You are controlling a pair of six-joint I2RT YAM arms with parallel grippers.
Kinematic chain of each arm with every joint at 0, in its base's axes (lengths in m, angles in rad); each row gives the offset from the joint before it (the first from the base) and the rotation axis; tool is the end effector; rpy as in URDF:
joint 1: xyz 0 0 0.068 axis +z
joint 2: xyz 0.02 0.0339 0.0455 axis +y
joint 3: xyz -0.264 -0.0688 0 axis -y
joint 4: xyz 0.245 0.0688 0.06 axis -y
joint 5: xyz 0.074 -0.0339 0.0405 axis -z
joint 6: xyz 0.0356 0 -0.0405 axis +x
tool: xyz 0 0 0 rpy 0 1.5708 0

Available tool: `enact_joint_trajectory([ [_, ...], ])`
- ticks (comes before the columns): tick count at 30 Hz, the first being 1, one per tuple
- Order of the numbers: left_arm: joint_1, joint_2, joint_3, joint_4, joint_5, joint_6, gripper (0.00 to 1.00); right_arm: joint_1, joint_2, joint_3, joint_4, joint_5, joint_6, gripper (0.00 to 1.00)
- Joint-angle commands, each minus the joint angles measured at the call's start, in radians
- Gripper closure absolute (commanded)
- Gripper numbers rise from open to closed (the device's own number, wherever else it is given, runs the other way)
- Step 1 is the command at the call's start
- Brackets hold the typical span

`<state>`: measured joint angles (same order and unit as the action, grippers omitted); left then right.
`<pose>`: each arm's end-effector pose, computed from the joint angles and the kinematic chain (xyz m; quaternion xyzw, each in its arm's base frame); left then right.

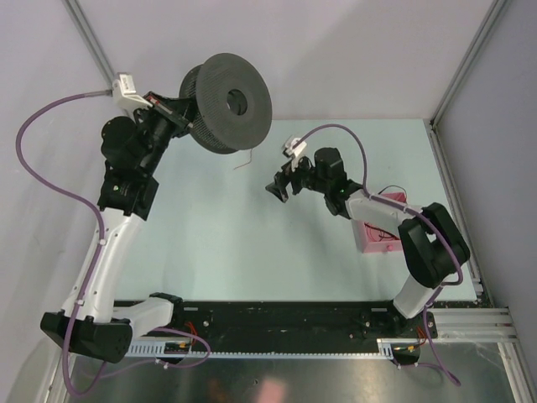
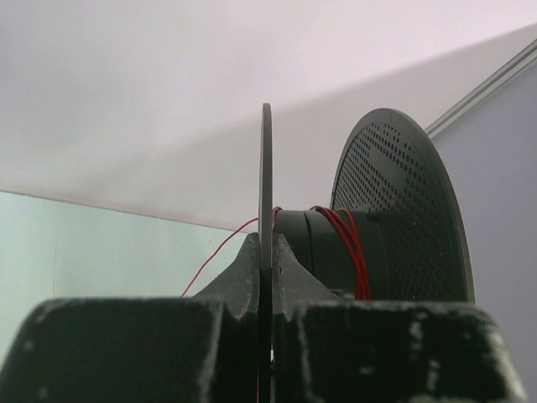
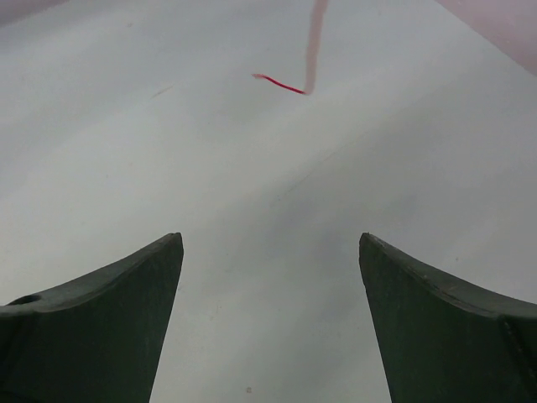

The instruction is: Wrap the cables

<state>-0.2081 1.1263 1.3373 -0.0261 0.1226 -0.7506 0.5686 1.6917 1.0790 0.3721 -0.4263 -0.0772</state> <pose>0.2349 -0.0540 0.4819 -0.1254 0.6269 -0.3889 0.6633 0.3208 0.2225 0.2584 -0.3678 0.6879 0.3082 0.5446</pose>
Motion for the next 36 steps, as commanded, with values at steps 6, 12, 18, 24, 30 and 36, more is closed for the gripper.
enact_joint_trajectory([
  [6,-0.01,-0.053,0.02,0.081,-0.049,-0.045,1.0,-0.051,-0.033,-0.027,0.068,-0.03,0.024,0.1],
  [12,-0.011,-0.051,0.024,0.083,-0.044,-0.124,1.0,-0.096,-0.006,-0.115,0.328,-0.151,0.484,0.05],
  [18,-0.01,-0.055,0.013,0.082,-0.09,-0.182,1.0,-0.013,0.009,-0.086,0.366,-0.08,0.608,0.03],
  [24,-0.01,-0.059,-0.002,0.073,-0.168,-0.257,1.0,0.043,0.03,-0.033,0.288,0.259,0.712,0.08],
  [30,-0.011,-0.041,0.008,0.06,-0.173,-0.344,1.0,0.049,0.104,0.04,0.261,0.375,0.732,0.06],
  [36,-0.01,-0.019,0.035,0.043,-0.174,-0.401,1.0,0.066,0.17,0.096,0.257,0.416,0.741,0.13],
])
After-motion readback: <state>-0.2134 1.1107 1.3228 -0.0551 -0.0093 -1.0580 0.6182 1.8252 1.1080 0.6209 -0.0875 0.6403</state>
